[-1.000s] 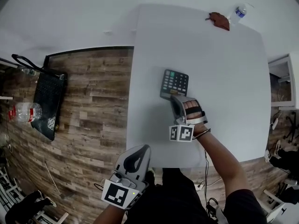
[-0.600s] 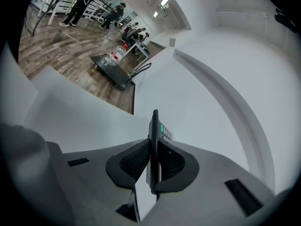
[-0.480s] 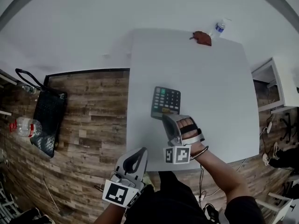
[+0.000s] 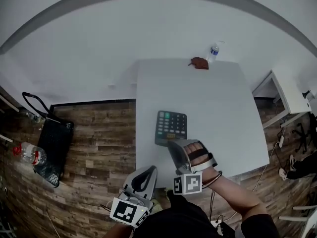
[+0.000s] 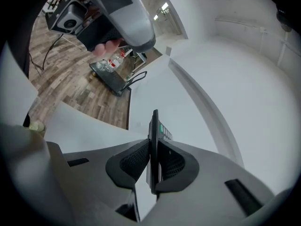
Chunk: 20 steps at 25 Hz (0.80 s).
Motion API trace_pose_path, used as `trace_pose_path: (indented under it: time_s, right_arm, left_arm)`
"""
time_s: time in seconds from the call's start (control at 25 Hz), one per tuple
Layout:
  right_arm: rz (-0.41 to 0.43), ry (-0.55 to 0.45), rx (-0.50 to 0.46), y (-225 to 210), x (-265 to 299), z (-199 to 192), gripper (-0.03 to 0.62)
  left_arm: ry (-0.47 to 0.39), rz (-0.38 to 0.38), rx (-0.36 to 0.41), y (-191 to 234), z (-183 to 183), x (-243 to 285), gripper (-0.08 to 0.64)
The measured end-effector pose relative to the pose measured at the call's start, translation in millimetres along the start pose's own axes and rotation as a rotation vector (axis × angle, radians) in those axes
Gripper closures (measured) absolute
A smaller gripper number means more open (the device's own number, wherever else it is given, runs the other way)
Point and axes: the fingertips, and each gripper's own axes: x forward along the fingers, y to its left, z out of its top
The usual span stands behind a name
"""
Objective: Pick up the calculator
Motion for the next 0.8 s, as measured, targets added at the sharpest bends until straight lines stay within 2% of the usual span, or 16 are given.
trace_pose_path:
  time_s: [0.48, 0.8]
  right_arm:
    - [-0.039, -0.008, -0.005, -11.6, -92.0, 55.3, 0.537]
    - [-0.067, -0.006, 0.004, -14.0, -116.4, 69.4, 0.537]
  left_arm:
    - [-0.061, -0.073, 0.059, -50.7, 28.5, -49.5, 0.555]
    - [-0.093, -0.100, 0.089, -67.5, 44.2, -67.4, 0.555]
